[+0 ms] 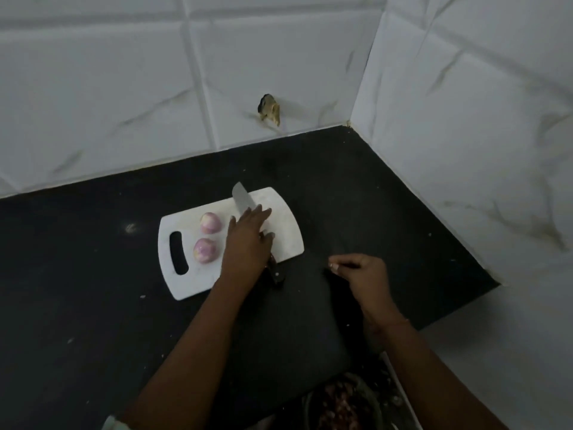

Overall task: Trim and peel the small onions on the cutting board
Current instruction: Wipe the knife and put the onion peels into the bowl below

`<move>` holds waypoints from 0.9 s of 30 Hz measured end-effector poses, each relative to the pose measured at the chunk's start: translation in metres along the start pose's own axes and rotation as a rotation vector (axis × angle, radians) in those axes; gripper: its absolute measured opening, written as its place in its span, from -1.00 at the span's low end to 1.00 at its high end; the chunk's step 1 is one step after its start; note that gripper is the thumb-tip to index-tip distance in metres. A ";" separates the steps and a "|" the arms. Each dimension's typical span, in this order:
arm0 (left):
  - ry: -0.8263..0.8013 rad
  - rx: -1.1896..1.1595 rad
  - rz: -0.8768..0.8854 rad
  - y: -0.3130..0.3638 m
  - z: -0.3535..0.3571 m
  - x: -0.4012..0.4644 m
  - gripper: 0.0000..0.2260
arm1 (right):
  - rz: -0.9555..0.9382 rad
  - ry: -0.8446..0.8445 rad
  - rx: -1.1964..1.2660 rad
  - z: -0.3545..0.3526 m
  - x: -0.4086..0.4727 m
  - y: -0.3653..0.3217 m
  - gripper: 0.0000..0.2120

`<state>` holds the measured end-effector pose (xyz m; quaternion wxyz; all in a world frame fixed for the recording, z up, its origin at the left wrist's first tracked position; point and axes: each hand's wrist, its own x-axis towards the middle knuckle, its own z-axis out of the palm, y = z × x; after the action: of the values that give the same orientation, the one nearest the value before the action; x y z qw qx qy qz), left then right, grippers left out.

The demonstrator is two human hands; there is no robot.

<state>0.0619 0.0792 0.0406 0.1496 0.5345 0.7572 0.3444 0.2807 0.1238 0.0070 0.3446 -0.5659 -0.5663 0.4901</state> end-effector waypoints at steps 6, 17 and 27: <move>0.160 -0.213 -0.084 -0.022 -0.021 -0.062 -0.72 | -0.588 -0.100 -0.576 0.049 -0.039 0.006 -0.78; 0.051 -0.273 -0.151 -0.023 -0.014 -0.101 -0.78 | -0.859 -0.322 -0.902 0.005 -0.046 0.034 -0.66; -0.604 -0.737 -0.425 0.046 0.033 -0.136 -0.83 | -0.893 -0.501 -0.917 -0.063 -0.067 0.047 -0.69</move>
<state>0.1667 -0.0242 0.0291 0.6064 0.3562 0.6005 0.3806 0.3629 0.0633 -0.0089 0.0982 -0.2366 -0.9581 0.1280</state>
